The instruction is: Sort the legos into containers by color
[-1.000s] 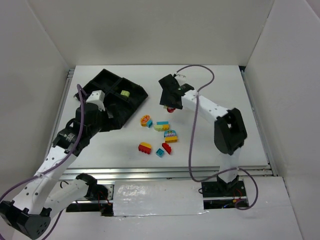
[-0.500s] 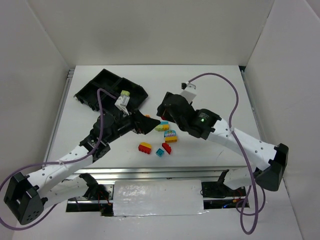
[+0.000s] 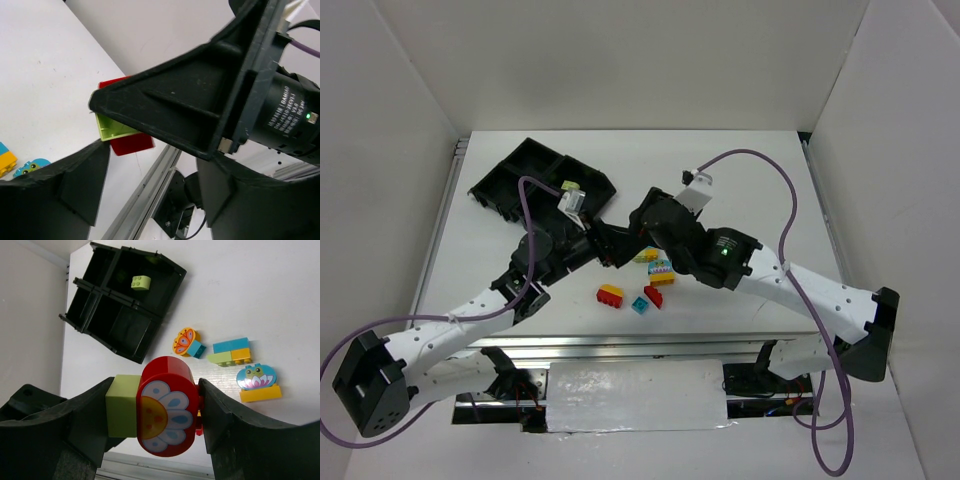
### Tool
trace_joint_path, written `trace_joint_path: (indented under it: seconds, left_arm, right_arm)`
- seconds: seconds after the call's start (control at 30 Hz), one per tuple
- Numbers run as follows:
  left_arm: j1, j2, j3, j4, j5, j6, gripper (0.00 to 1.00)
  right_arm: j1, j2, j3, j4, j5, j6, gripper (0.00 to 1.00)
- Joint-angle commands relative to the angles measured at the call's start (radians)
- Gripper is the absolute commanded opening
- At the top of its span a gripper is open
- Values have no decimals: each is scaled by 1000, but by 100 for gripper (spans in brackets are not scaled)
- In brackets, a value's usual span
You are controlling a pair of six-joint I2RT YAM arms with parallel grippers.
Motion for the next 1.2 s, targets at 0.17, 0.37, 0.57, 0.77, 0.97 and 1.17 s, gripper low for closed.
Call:
trace_joint_path:
  seconds: [0.17, 0.37, 0.57, 0.77, 0.97, 1.17]
  left_arm:
    - [2, -45, 19, -1, -117, 85, 75]
    - [2, -64, 7, -30, -153, 113, 99]
    - [2, -74, -7, -52, -165, 125, 100]
    - [2, -82, -14, -58, -166, 119, 97]
    - [2, -99, -28, -87, -166, 133, 100]
    - [1, -140, -77, -101, -113, 153, 99]
  right_arm:
    - [72, -63, -7, 113, -43, 28, 0]
    - [72, -88, -2, 131, -57, 7, 0]
    - [69, -83, 6, 93, -8, 14, 0]
    - [72, -109, -27, 128, -32, 11, 0]
    - [66, -109, -7, 82, 23, -4, 0]
    - [30, -63, 35, 27, 68, -24, 0]
